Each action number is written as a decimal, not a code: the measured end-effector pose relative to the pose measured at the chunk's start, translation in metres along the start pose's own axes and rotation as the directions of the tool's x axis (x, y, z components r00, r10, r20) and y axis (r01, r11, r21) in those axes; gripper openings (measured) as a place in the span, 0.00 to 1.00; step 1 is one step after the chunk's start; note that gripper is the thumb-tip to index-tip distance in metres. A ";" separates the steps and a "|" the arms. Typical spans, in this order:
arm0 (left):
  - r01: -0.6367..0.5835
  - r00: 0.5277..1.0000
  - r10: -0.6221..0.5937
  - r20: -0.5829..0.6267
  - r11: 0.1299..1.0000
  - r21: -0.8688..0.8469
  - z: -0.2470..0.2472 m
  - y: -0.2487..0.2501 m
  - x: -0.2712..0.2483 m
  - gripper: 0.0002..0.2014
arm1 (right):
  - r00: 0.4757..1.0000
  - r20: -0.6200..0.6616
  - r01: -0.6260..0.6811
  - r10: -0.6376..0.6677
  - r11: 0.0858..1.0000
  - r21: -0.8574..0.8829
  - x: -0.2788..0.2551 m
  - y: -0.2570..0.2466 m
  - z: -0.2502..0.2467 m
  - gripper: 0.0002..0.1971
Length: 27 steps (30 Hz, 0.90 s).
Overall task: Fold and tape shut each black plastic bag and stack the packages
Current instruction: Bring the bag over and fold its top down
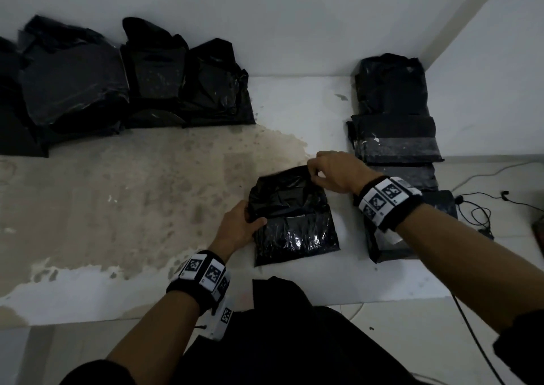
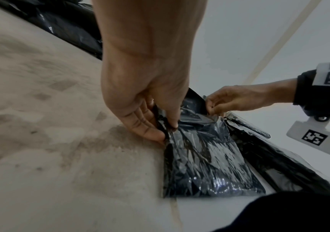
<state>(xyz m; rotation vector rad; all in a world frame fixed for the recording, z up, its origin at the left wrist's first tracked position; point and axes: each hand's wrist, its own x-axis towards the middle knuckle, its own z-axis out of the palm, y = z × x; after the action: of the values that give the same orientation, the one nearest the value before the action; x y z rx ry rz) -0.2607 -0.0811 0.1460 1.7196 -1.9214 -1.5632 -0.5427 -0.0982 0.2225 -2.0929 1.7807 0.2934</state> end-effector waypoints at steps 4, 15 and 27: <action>-0.013 1.000 0.012 0.018 0.998 0.059 -0.001 0.004 0.000 0.22 | 0.990 -0.139 0.052 0.003 0.919 0.390 -0.009 0.021 -0.009 0.04; -0.493 0.755 0.623 0.205 0.333 0.804 -0.034 0.052 0.036 0.22 | 0.975 -0.212 0.072 0.073 0.794 0.604 -0.028 0.009 0.016 0.05; -0.556 0.826 0.552 0.114 0.762 0.331 -0.075 0.066 0.036 0.07 | 0.989 -0.097 -0.061 0.110 0.912 0.406 -0.033 0.016 0.022 0.13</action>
<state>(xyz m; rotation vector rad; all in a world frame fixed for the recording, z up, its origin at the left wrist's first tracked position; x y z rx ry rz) -0.2664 -0.1656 0.2096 1.0456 -2.5232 -1.0496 -0.5626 -0.0617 0.2130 -1.7725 1.8176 -0.1695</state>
